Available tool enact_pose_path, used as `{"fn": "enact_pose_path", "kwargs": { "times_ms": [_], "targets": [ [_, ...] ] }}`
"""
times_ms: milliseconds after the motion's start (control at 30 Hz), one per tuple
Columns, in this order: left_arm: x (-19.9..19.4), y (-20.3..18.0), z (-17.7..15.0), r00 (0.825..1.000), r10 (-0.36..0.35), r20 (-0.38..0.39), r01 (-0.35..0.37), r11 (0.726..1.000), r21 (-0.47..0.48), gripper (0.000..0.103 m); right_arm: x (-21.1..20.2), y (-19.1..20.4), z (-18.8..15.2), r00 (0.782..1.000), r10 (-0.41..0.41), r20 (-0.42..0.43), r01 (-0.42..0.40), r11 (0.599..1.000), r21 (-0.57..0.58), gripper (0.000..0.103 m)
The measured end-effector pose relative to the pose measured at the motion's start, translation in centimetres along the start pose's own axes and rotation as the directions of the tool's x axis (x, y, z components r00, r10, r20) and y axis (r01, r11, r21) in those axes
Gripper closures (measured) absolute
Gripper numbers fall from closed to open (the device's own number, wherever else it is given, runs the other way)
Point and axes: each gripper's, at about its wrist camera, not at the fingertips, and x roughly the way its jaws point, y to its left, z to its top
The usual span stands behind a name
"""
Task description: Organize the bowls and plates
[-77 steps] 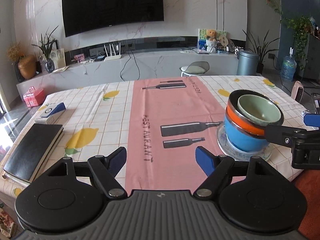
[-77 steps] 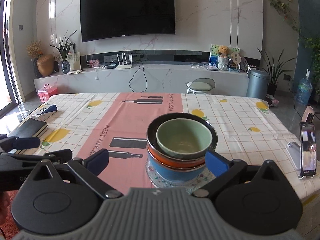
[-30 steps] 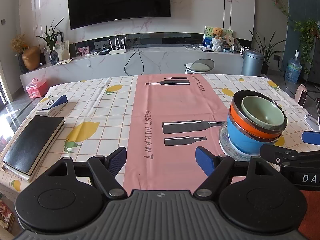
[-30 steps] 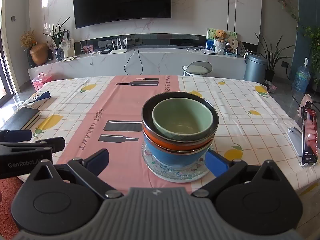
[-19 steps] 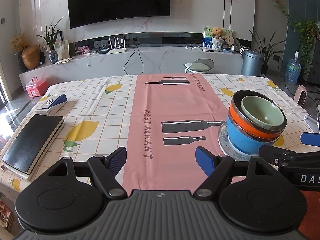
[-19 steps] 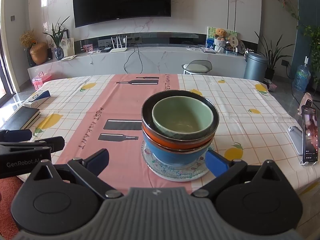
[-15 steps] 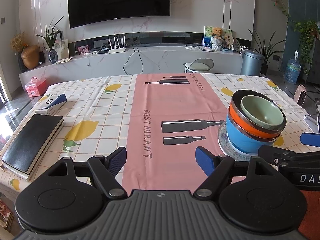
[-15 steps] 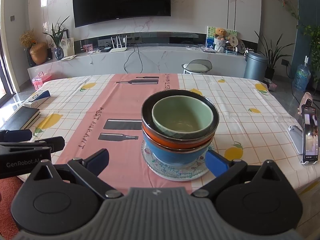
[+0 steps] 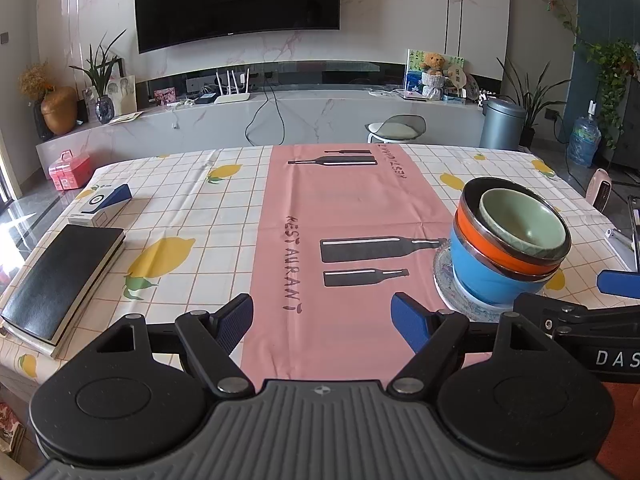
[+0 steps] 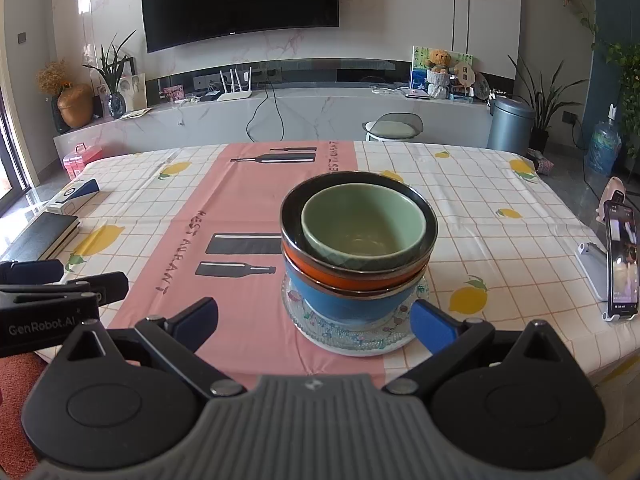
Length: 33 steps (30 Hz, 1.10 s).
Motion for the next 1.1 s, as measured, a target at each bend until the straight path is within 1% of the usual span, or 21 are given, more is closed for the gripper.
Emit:
{"fn": "enact_pose_path", "kwargs": {
  "times_ms": [1100],
  "targets": [
    [-0.30,0.24,0.18,1.000,0.004,0.004,-0.004,1.000,-0.002,0.011,0.21,-0.12,-0.28,1.000,-0.001,-0.019,0.001,1.000,0.003,0.003]
  ]
}}
